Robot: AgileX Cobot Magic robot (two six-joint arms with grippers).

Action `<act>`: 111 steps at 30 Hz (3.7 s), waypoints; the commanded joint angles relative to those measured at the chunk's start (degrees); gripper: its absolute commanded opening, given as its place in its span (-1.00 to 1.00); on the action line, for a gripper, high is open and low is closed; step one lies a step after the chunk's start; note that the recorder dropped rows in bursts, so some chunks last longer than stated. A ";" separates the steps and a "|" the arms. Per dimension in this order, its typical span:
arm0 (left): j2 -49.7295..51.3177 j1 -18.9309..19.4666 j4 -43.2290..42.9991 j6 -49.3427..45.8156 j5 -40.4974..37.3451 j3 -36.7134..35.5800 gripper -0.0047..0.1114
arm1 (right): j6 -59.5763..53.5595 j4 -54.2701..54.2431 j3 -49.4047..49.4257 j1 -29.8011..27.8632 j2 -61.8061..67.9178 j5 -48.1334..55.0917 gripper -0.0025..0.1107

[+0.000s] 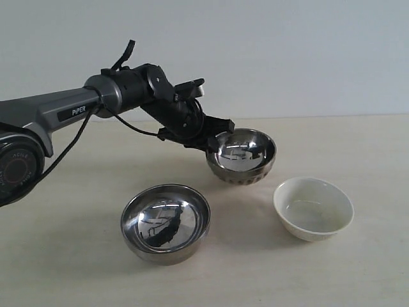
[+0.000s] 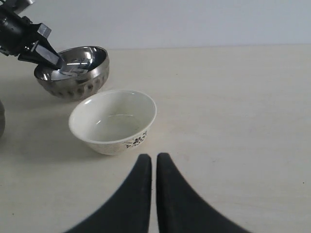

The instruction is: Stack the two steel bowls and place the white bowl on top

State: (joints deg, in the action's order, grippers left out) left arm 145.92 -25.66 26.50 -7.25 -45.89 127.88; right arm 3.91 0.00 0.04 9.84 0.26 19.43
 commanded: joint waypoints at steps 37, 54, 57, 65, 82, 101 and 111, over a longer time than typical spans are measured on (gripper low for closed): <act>-47.48 0.44 -6.15 2.47 -0.53 -46.87 -0.85 | 0.04 0.58 -0.04 -0.02 -0.26 -0.25 -0.96; -47.46 4.07 -6.17 1.83 9.91 -61.32 -0.85 | 0.04 0.58 -0.04 -0.02 -0.26 -0.25 -0.96; -46.94 4.07 -6.17 1.67 10.50 -61.32 -0.85 | 0.04 0.58 -0.04 -0.02 -0.26 -0.25 -0.96; -42.63 4.07 -5.78 1.67 11.22 -61.32 -0.85 | 0.04 0.58 -0.04 -0.02 -0.26 -0.25 -0.96; -41.50 4.07 -5.78 -0.40 11.02 -61.32 -0.85 | 0.04 0.58 -0.04 -0.02 -0.26 -0.25 -0.96; -41.50 4.07 -5.78 -1.33 8.97 -61.32 -0.59 | 0.04 0.58 -0.04 -0.02 -0.26 -0.25 -0.96; -41.50 4.07 -6.25 -1.33 5.58 -59.82 -0.10 | 0.04 0.58 -0.04 -0.02 -0.26 -0.25 -0.96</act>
State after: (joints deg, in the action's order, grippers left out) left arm 104.45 -21.64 20.45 -8.17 -38.61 66.81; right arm 3.91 0.00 0.04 9.84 0.26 19.43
